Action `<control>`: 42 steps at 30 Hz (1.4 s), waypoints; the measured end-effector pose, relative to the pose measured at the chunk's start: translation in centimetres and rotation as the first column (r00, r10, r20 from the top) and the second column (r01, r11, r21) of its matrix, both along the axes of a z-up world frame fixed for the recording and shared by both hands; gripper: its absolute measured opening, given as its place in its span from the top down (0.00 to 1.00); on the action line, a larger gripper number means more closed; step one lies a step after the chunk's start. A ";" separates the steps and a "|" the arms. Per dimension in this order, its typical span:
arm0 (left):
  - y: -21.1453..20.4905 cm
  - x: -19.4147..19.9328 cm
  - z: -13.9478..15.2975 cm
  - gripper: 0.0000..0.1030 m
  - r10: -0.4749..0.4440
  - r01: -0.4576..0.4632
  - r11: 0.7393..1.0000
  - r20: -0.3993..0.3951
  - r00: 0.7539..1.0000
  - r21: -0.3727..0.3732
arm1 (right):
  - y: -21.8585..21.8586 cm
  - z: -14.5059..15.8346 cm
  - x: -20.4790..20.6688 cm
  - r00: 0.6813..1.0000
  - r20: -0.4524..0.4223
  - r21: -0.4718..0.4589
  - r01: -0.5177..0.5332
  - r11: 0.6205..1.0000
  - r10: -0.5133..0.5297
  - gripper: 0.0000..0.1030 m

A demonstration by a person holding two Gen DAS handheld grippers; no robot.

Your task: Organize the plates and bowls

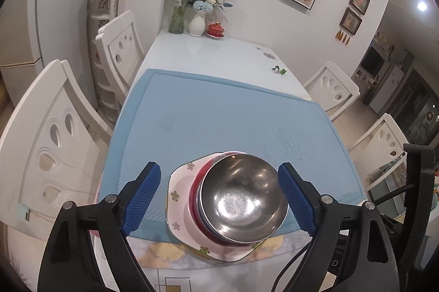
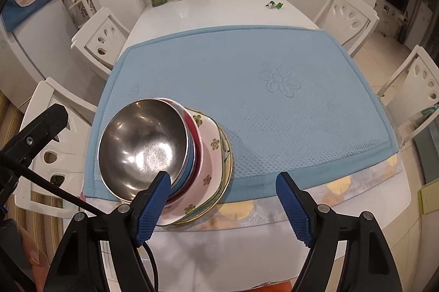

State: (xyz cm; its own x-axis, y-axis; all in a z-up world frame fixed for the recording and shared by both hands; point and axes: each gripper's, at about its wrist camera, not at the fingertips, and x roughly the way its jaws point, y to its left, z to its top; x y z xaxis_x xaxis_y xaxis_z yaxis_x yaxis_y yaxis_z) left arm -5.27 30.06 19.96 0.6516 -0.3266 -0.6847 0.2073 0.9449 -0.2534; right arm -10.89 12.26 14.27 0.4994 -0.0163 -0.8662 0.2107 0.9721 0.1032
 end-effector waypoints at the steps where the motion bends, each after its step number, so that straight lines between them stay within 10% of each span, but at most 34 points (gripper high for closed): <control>1: -0.1 0.1 -0.1 0.16 0.003 -0.003 1.000 -0.004 1.000 0.000 | 0.0 -0.1 0.1 1.000 -0.004 0.001 -0.003 1.000 0.003 0.25; 19: -3.2 0.1 -0.2 0.16 0.041 -0.041 0.998 0.000 0.999 0.050 | -2.8 -0.5 1.6 0.996 -0.020 0.035 -0.085 0.996 0.086 0.25; 42: -1.7 -0.9 0.1 0.16 0.076 -0.103 0.946 0.097 0.992 0.308 | -0.1 -0.1 0.4 0.998 0.026 0.029 -0.066 0.997 0.065 0.25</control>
State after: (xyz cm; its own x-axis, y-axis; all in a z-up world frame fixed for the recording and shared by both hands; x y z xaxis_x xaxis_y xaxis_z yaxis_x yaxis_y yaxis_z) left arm -6.19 28.37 20.02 0.7268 -0.0431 -0.6855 0.1261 0.9894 0.0714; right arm -10.53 12.11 14.16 0.5200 0.0425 -0.8531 0.1438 0.9801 0.1365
